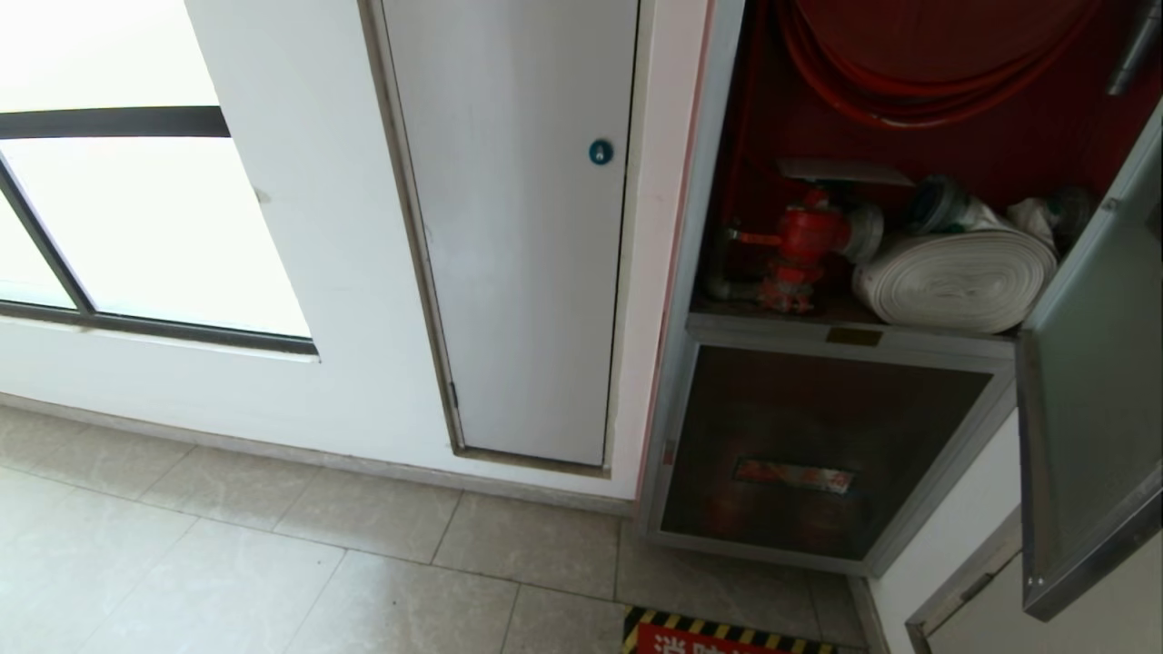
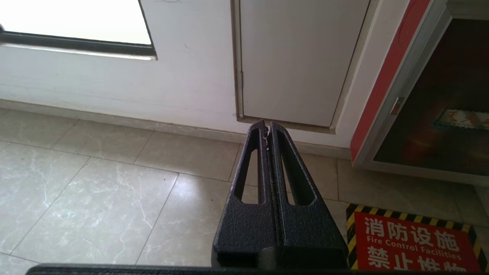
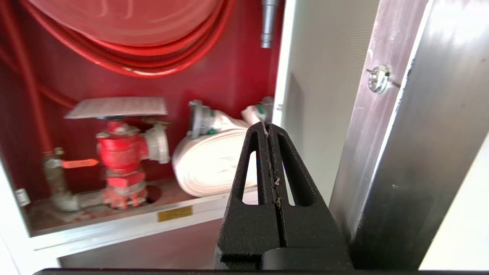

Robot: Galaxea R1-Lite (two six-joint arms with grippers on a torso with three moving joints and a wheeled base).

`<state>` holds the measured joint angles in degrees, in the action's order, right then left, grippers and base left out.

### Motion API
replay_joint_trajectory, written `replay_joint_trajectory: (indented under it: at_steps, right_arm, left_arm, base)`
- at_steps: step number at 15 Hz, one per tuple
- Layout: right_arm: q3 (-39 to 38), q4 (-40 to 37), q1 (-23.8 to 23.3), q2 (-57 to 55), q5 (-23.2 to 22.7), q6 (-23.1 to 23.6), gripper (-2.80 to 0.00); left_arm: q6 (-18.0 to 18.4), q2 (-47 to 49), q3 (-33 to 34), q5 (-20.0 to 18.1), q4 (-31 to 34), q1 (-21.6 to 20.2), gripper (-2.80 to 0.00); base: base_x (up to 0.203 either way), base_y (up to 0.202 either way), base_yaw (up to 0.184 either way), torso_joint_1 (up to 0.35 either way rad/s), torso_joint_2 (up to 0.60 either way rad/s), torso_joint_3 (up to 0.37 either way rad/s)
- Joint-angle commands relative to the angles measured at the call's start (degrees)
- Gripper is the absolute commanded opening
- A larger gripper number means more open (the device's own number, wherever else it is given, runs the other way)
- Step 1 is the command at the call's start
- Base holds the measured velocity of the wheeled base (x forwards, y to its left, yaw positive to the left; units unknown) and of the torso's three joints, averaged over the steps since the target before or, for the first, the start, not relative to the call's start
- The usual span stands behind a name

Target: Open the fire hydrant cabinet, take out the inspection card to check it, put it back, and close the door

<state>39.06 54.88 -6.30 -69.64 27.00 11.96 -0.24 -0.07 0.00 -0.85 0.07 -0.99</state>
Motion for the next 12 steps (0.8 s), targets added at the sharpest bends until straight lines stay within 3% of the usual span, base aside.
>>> replay_joint_trajectory:
  at_steps: [1, 12]
  right_arm:
    - [-0.21, 0.23, -2.21, 0.35, -0.22, 0.08, -2.8]
    - [-2.32, 0.14, -9.52, 1.7, -0.72, -0.01, -2.8]
  left_arm:
    - [-0.02, 0.07, 0.0, 0.01, 0.01, 0.02, -2.8]
    - [-0.02, 0.07, 0.0, -0.03, 0.01, 0.02, -2.8]
  base:
    - [0.0, 0.0, 0.0, 0.0, 0.0, 0.0]
    - [0.0, 0.0, 0.0, 0.0, 0.0, 0.0]
